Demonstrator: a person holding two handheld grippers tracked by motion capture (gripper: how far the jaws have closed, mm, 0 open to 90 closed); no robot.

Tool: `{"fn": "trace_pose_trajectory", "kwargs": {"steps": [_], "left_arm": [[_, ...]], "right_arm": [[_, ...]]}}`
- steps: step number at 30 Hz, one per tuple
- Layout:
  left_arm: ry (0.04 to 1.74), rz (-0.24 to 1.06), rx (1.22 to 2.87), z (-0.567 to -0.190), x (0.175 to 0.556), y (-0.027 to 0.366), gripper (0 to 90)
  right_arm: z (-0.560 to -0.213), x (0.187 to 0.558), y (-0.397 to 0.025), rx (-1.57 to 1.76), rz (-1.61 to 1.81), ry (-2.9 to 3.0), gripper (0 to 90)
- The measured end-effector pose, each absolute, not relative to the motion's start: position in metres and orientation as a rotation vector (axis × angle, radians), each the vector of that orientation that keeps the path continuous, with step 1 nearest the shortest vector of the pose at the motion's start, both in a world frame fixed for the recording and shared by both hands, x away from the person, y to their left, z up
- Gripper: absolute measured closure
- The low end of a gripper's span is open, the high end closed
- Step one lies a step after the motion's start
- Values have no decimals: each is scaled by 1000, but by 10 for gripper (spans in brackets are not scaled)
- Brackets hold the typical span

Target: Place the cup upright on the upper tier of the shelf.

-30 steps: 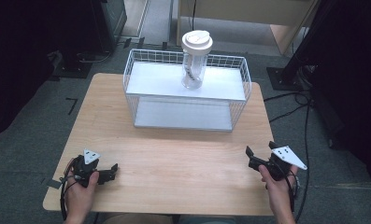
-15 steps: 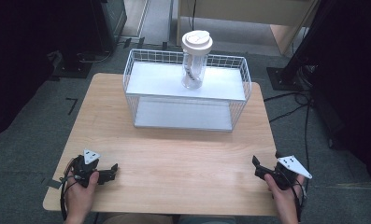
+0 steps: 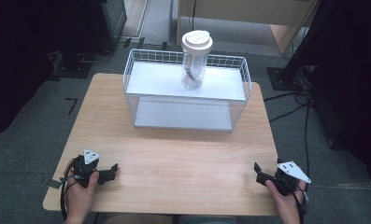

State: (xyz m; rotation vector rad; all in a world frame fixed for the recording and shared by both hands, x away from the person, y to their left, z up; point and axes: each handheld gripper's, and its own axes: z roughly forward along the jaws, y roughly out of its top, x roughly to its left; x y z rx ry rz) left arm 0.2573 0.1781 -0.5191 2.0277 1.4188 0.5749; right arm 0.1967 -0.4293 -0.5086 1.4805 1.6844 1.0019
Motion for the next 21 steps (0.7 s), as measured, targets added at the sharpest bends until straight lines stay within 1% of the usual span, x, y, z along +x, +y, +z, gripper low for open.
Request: {"fn": "trace_pose_trajectory", "kwargs": {"steps": [9, 21], "left_arm": [[1418, 575, 2028, -519, 257, 178, 0], [1419, 575, 2028, -519, 257, 178, 0]], "right_arm": [[-520, 190, -431, 1495, 906, 1742, 65], [-523, 193, -430, 1524, 824, 1808, 65]]}}
